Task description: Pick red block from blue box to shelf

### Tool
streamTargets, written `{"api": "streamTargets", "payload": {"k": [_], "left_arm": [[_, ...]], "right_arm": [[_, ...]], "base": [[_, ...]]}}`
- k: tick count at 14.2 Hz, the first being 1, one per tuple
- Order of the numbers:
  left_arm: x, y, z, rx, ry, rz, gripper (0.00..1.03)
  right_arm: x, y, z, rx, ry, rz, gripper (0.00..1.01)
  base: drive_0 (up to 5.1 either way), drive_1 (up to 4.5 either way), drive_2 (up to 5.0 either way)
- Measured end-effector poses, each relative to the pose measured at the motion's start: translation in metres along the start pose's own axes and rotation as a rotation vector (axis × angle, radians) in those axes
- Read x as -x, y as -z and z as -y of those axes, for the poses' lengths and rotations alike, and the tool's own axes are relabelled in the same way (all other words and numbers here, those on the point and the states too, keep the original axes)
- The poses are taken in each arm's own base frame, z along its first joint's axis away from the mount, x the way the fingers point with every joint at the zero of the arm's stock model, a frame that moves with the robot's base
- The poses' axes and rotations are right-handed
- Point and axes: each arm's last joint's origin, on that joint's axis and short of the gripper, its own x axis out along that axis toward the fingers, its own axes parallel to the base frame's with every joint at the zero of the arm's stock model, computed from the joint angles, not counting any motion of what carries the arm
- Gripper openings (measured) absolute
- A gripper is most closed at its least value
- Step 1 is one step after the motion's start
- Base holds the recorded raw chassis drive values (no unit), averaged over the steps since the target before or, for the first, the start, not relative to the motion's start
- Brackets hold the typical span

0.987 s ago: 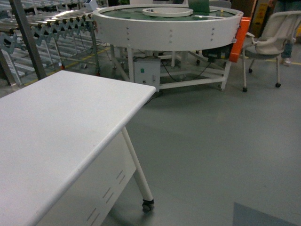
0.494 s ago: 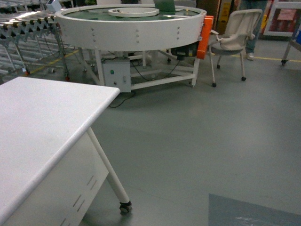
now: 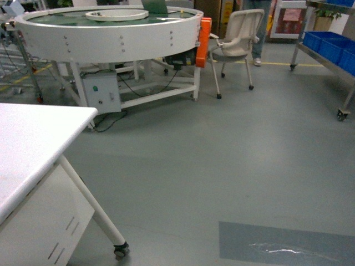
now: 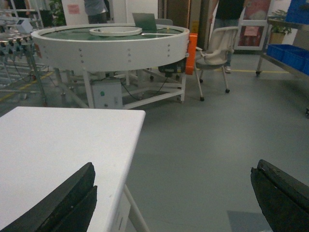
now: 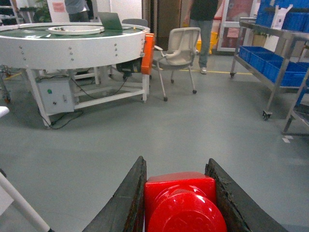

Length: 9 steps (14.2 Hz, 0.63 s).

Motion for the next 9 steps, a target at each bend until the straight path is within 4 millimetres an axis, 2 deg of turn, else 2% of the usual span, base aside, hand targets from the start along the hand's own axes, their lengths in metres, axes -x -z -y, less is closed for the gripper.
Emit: {"api": "streamTargets", "payload": {"k": [9], "left_arm": [[0.0000, 0.0000, 0.0000, 0.000, 0.000, 0.000, 0.98]], "right_arm": [[0.0000, 0.0000, 0.0000, 0.000, 0.000, 0.000, 0.29]], "base": [[-1.4, -1.44, -1.4]]}}
